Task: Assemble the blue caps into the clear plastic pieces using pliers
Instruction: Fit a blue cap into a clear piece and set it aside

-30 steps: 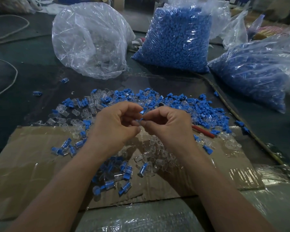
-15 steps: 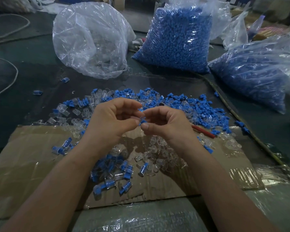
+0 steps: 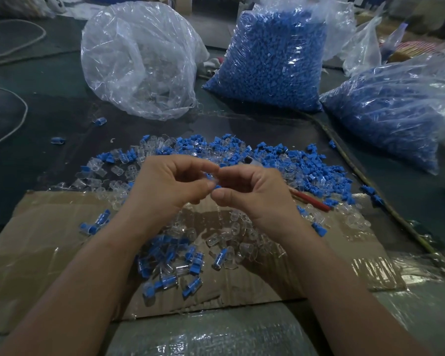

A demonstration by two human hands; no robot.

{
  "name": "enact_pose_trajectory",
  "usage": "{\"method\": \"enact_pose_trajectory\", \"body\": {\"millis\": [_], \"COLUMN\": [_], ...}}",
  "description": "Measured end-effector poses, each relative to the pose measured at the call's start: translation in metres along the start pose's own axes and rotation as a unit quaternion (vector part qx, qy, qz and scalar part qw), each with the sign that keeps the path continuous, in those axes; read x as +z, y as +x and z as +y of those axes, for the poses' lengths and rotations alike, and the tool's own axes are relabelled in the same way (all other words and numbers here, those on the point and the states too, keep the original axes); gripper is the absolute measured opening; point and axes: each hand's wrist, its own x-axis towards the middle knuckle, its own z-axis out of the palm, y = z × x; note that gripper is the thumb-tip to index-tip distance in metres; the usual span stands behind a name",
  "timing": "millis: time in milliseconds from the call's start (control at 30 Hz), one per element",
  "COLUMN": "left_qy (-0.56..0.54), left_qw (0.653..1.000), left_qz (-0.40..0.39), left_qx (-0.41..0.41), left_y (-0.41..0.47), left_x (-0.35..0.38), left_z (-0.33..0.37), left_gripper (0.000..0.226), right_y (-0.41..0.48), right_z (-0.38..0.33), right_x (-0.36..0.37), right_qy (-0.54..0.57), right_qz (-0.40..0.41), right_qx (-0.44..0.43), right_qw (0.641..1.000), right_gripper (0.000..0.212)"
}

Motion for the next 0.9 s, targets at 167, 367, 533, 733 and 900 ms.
{"method": "enact_pose_trajectory", "body": {"millis": [167, 367, 533, 733, 900], "left_qy": [0.012, -0.008, -0.057, -0.116, -0.137], "left_qw": [0.999, 0.997, 0.995, 0.983, 0.979], "left_qz": [-0.024, -0.037, -0.010, -0.005, -0.023], "left_qx": [-0.022, -0.070, -0.087, -0.141, -0.150], "left_y": [0.0005, 0.0018, 0.0012, 0.0027, 0.0024], "left_x": [-0.0032, -0.0003, 0.0027, 0.0010, 0.0021], "left_z": [0.0021, 0.0005, 0.0019, 0.0028, 0.0022], "left_gripper": [0.014, 0.011, 0.012, 0.017, 0.006], "right_y": [-0.0004, 0.0002, 0.0002, -0.0010, -0.0016], "right_z": [0.0009, 0.0019, 0.0018, 0.0019, 0.0043], "right_x": [-0.0008, -0.0021, -0.0024, 0.0004, 0.0018], "right_qy": [-0.015, 0.007, 0.020, -0.036, -0.055], "right_qz": [0.006, -0.001, -0.006, -0.014, 0.015], "right_qx": [-0.002, -0.012, -0.030, -0.092, -0.121], "right_qw": [1.000, 1.000, 0.999, 0.995, 0.991], "right_gripper": [0.030, 0.025, 0.024, 0.036, 0.036]}}
